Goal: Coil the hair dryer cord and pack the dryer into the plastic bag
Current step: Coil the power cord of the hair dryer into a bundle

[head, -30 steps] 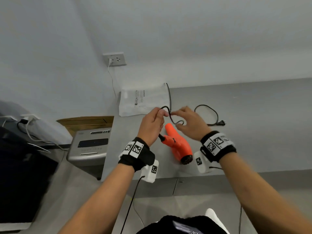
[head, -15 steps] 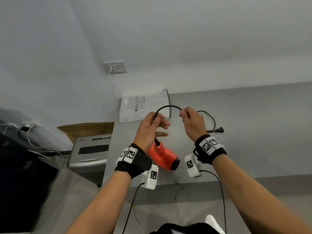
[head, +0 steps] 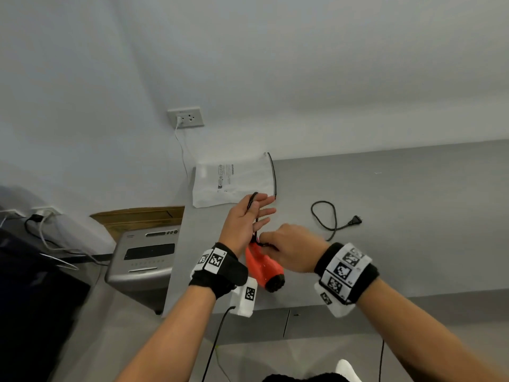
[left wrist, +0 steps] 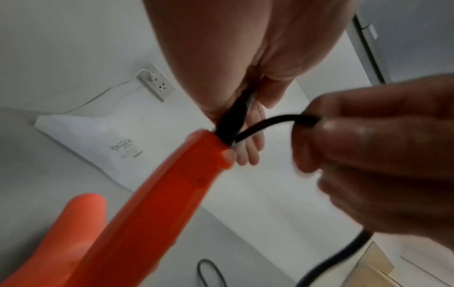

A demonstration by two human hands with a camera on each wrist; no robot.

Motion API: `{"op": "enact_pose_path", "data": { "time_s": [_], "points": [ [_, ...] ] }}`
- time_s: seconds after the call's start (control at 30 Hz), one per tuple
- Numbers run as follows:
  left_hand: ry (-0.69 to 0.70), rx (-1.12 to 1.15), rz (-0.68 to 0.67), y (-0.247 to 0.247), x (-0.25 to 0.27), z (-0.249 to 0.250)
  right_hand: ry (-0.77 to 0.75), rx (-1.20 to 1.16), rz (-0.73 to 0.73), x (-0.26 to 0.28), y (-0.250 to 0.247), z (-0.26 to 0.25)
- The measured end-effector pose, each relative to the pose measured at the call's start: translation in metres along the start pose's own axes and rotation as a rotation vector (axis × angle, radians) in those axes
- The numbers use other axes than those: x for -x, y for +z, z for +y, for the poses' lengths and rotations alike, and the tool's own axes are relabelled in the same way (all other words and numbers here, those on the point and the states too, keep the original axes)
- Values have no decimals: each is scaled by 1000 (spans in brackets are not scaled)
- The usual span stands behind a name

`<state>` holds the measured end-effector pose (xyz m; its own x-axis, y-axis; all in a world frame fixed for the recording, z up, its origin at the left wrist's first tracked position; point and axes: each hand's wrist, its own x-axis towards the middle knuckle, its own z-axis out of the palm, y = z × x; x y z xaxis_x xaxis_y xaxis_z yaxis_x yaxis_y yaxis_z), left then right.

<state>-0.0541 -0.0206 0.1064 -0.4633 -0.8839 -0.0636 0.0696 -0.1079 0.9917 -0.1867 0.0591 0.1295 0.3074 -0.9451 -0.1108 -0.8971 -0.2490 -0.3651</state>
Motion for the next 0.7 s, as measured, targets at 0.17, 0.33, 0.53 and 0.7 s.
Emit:
{"op": "enact_pose_path", "data": {
  "time_s": [0.17, 0.33, 0.53, 0.7],
  "points": [
    [23, -95, -127, 4, 4, 8, -19, 48, 255, -7, -52, 24],
    [44, -162, -112, 9, 8, 17, 60, -39, 352, -16, -55, 45],
    [10, -167, -127, 6, 6, 13, -17, -89, 245, -20, -40, 47],
    [-10, -291, -89, 4, 11, 17, -32, 23, 269, -18, -50, 54]
  ]
}}
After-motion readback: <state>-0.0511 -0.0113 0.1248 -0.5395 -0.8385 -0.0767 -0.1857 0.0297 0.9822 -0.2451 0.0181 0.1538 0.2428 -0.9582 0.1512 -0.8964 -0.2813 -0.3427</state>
